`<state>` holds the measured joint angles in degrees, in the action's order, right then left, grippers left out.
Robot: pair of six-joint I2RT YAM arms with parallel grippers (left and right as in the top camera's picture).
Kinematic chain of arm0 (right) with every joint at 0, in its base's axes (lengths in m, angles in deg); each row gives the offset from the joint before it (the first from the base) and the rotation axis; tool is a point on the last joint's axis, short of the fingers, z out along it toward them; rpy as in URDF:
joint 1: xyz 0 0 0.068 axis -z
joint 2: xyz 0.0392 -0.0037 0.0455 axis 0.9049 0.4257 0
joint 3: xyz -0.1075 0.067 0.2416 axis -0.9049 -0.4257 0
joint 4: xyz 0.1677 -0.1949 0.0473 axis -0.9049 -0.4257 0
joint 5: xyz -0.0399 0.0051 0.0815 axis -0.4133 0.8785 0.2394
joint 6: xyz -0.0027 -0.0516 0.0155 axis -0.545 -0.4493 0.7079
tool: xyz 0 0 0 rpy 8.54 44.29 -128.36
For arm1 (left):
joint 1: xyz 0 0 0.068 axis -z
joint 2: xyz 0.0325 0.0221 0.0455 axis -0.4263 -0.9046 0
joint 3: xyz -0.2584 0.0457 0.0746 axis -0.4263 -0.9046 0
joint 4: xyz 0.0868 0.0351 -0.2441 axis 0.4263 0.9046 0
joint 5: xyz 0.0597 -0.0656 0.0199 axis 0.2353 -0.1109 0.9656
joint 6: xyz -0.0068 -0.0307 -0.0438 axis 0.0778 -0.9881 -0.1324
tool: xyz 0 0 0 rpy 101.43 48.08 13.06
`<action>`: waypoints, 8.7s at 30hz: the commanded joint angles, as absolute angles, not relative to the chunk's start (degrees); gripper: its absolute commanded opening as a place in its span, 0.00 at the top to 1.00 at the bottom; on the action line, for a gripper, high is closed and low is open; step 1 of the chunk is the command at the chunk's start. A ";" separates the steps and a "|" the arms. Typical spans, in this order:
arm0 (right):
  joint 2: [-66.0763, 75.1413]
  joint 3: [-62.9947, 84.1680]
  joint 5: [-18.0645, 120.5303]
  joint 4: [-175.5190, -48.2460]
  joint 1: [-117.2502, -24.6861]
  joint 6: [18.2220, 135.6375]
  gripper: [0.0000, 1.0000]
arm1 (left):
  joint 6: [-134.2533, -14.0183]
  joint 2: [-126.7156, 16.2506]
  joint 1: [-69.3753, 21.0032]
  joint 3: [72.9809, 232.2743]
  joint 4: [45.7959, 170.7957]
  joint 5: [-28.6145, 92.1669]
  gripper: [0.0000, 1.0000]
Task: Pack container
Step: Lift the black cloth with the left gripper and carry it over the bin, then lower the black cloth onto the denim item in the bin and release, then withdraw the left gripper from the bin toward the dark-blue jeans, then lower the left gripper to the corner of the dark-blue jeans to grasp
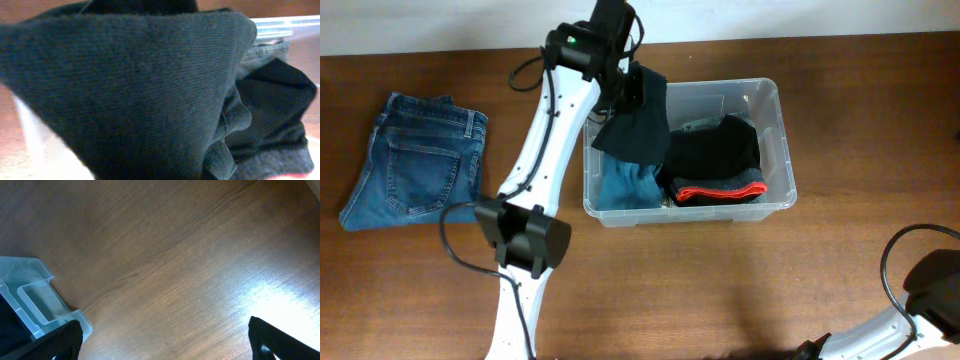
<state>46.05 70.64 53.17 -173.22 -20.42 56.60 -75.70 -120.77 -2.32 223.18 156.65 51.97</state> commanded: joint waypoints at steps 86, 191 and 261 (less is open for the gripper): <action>46.09 70.73 53.08 -173.18 -20.49 56.47 0.02 | -77.10 -122.41 -4.04 216.78 157.11 51.78 0.27; 46.09 70.73 53.08 -173.16 -20.49 56.47 0.02 | -68.27 -113.30 -53.03 202.42 170.80 47.54 1.00; 46.09 70.73 53.08 -173.18 -20.49 56.47 0.02 | -88.09 -79.75 -62.80 117.85 87.94 31.84 0.01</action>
<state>46.05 70.64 53.17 -173.20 -20.42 56.58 -84.97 -75.48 -60.92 117.92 89.18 36.50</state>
